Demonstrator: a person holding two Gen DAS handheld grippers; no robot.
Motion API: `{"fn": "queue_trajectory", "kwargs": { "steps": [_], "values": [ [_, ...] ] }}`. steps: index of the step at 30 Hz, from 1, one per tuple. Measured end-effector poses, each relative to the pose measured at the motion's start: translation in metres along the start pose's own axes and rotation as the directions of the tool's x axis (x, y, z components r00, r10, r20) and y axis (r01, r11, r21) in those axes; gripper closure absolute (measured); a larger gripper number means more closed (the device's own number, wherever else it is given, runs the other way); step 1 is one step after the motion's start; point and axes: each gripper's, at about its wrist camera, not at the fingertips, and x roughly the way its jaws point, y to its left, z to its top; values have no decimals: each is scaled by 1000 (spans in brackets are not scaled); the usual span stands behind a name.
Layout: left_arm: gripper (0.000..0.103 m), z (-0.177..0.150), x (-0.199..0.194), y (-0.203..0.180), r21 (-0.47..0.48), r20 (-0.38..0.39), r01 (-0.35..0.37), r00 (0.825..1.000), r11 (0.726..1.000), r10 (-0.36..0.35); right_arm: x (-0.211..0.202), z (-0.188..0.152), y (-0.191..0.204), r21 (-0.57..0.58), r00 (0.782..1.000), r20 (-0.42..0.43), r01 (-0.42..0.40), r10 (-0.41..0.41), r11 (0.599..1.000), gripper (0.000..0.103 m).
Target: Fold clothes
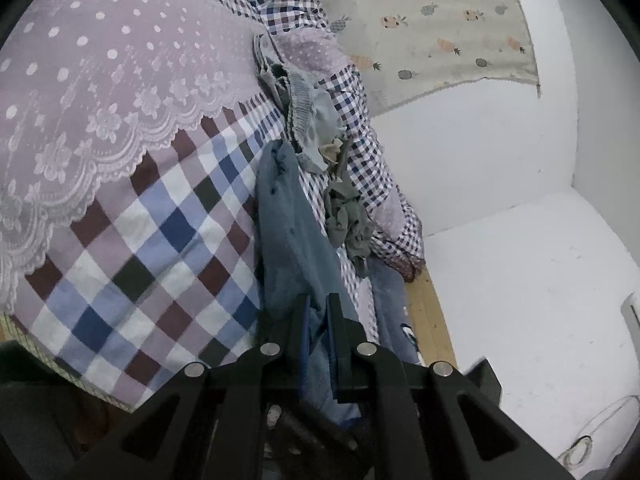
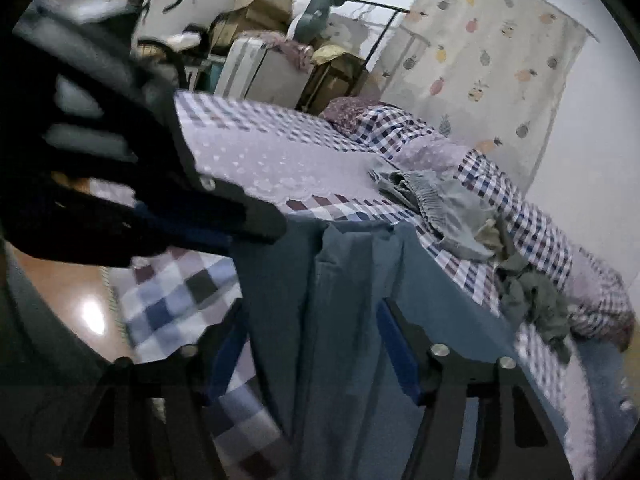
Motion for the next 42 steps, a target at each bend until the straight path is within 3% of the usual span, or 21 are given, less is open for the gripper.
{"fn": "queue_trajectory", "kwargs": {
  "steps": [1, 2, 3, 4, 5, 7, 10, 13, 18, 22, 24, 25, 26, 28, 29, 32, 35, 39, 42],
  "values": [
    [95, 3, 2, 0, 1, -2, -19, 1000, 1000, 19, 8, 2, 0, -6, 1000, -18, 4, -4, 1000, 79],
    [92, 8, 4, 1, -5, -3, -40, 999, 999, 40, 10, 3, -1, 4, 1000, -27, -12, 13, 1000, 95],
    [89, 15, 6, 3, -14, -2, -61, 998, 998, 61, 13, 3, -2, 16, 999, -36, -29, 29, 999, 97],
    [73, 21, 9, 5, -22, -2, -81, 997, 996, 81, 15, 4, -3, 27, 998, -45, -45, 46, 999, 97],
    [51, 28, 12, 7, -30, -1, -101, 995, 994, 101, 18, 4, -4, 38, 997, -53, -61, 63, 997, 99],
    [30, 41, 19, 7, -25, -4, -136, 991, 990, 136, 22, 5, -7, 60, 993, -67, -93, 97, 994, 99],
    [29, 64, 39, 1, 44, -40, -167, 985, 985, 169, 10, 7, -12, 84, 991, -33, -124, 127, 989, 100],
    [29, 88, 76, -8, 152, -139, -167, 972, 974, 188, -4, 10, -19, 111, 988, -6, -150, 151, 982, 100],
    [29, 121, 151, -3, 220, -324, -142, 922, 965, 210, -28, 14, -24, 129, 981, 24, -196, 195, 972, 100],
    [29, 137, 180, -4, 228, -330, -118, 924, 966, 191, -53, 13, -26, 132, 974, 39, -227, 224, 965, 100],
    [31, 145, 190, -5, 229, -321, -113, 929, 967, 184, -66, 11, -27, 146, 970, 45, -241, 237, 959, 100],
    [41, 149, 195, -5, 227, -316, -115, 930, 967, 185, -71, 10, -29, 157, 968, 46, -251, 247, 955, 100],
    [65, 152, 200, -5, 222, -316, -120, 930, 968, 188, -75, 9, -30, 163, 968, 49, -253, 248, 954, 100],
    [99, 156, 211, -2, 200, -329, -135, 924, 970, 196, -82, 10, -32, 171, 967, 48, -255, 250, 952, 100],
    [99, 158, 213, -1, 187, -323, -137, 926, 973, 193, -83, 10, -33, 170, 967, 47, -253, 248, 952, 100],
    [100, 169, 195, -6, 137, -246, -110, 959, 984, 141, -83, 8, -31, 166, 969, 33, -247, 245, 955, 100],
    [100, 186, 154, -37, 156, -138, 18, 990, 988, 4, -74, 12, -27, 190, 966, 22, -259, 259, 947, 100],
    [100, 197, 121, -50, 236, -73, 68, 996, 969, -52, -72, 34, -16, 191, 951, 75, -309, 300, 932, 100],
    [100, 201, 120, -15, 173, -74, -12, 997, 985, 25, -68, 47, 0, 176, 937, 104, -347, 333, 921, 100]
  ]
}}
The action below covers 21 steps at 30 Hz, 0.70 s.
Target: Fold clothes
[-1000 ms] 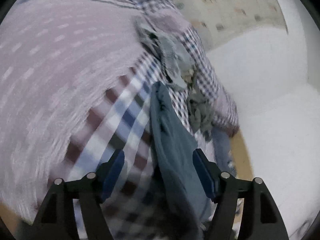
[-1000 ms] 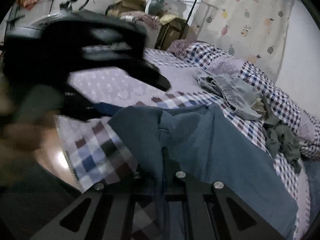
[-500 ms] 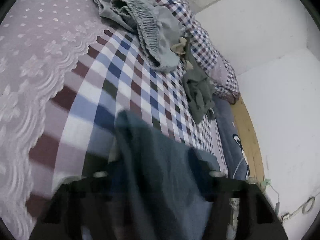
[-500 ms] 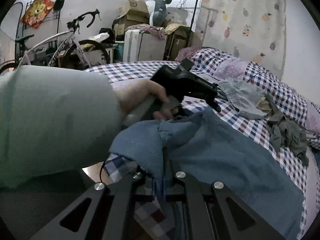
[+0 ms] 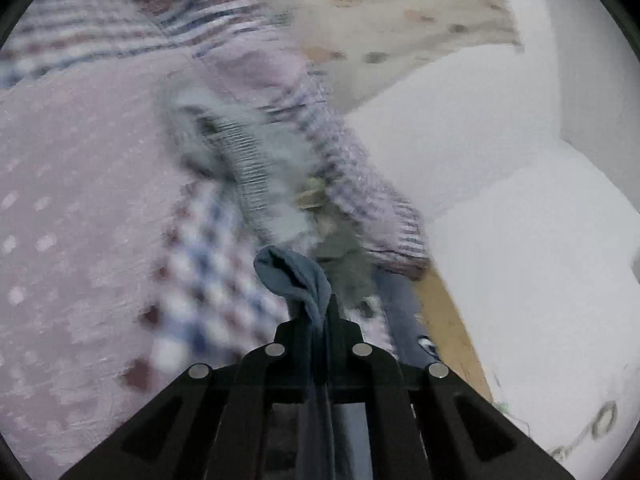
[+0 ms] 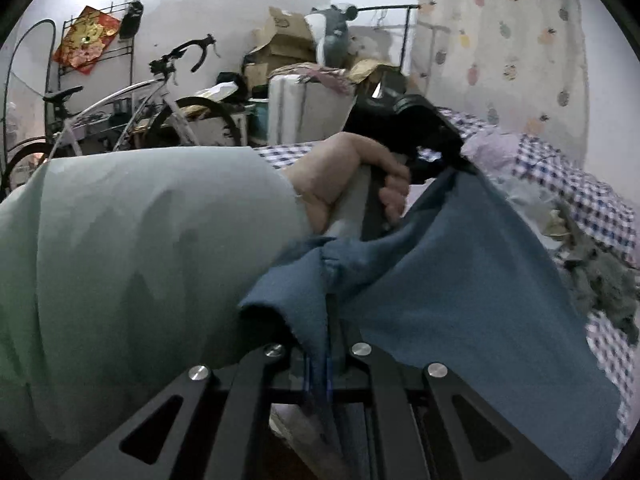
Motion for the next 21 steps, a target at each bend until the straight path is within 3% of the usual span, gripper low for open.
{"fn": "queue_trajectory", "kwargs": {
  "steps": [4, 21],
  "values": [
    [100, -5, 1, 22, -28, -30, -73, 997, 997, 72, 17, -10, -3, 77, 998, -49, -26, 30, 997, 100],
    [100, -6, 7, 17, -30, -21, -78, 997, 996, 77, 27, -26, -17, 166, 996, -67, -50, 62, 985, 99]
  ]
}}
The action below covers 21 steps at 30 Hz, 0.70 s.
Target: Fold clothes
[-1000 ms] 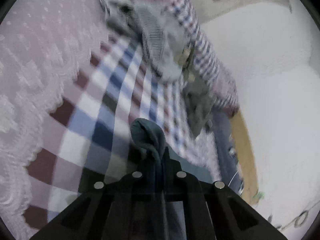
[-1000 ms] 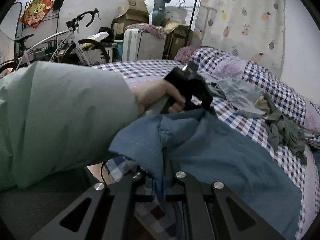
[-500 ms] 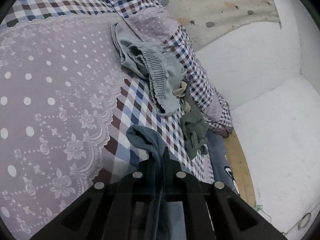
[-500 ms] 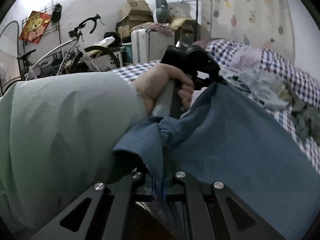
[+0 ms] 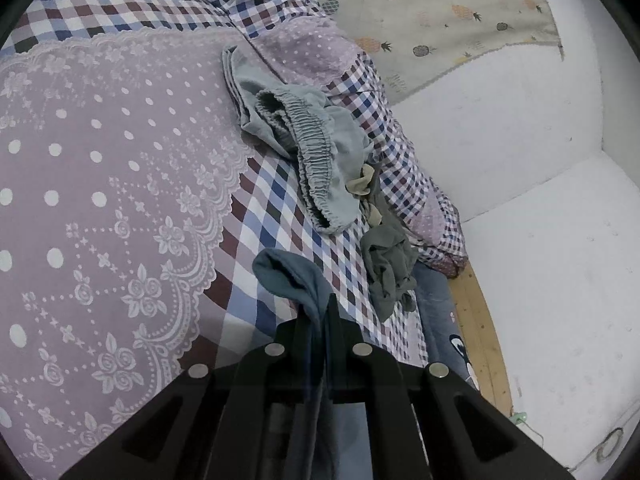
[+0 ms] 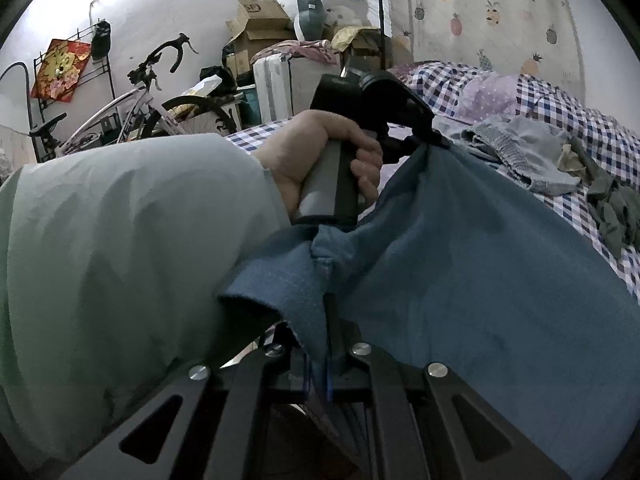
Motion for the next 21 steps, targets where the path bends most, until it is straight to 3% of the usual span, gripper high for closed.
{"fn": "queue_trajectory", "kwargs": {
  "steps": [9, 12, 14, 15, 16, 17, 18, 21],
  "values": [
    [97, 5, -7, 10, 8, -11, -62, 998, 998, 62, 17, 2, 4, -21, 999, -36, 5, -6, 1000, 99],
    [78, 10, -33, 18, -21, 63, -92, 994, 996, 93, 40, 5, 11, -53, 995, -98, 24, -29, 998, 96],
    [45, 13, -55, 20, -35, 134, -66, 988, 997, 70, 59, 7, 17, -81, 984, -170, 33, -46, 996, 90],
    [39, 13, -67, 19, -33, 173, -50, 983, 998, 55, 65, 8, 21, -94, 980, -193, 28, -46, 995, 87],
    [32, 12, -76, 17, -24, 200, -36, 979, 999, 40, 66, 8, 26, -107, 979, -201, 17, -38, 994, 77],
    [31, 11, -81, 13, -3, 201, -27, 979, 1000, 27, 67, 9, 30, -119, 978, -208, 5, -30, 993, 64],
    [31, 10, -82, 8, 20, 187, -21, 982, 1000, 17, 65, 9, 35, -133, 979, -205, -11, -17, 991, 57],
    [31, 4, -68, -4, 79, 95, -20, 995, 997, 12, 51, 9, 45, -193, 981, -191, -73, 35, 978, 55]
  ]
}}
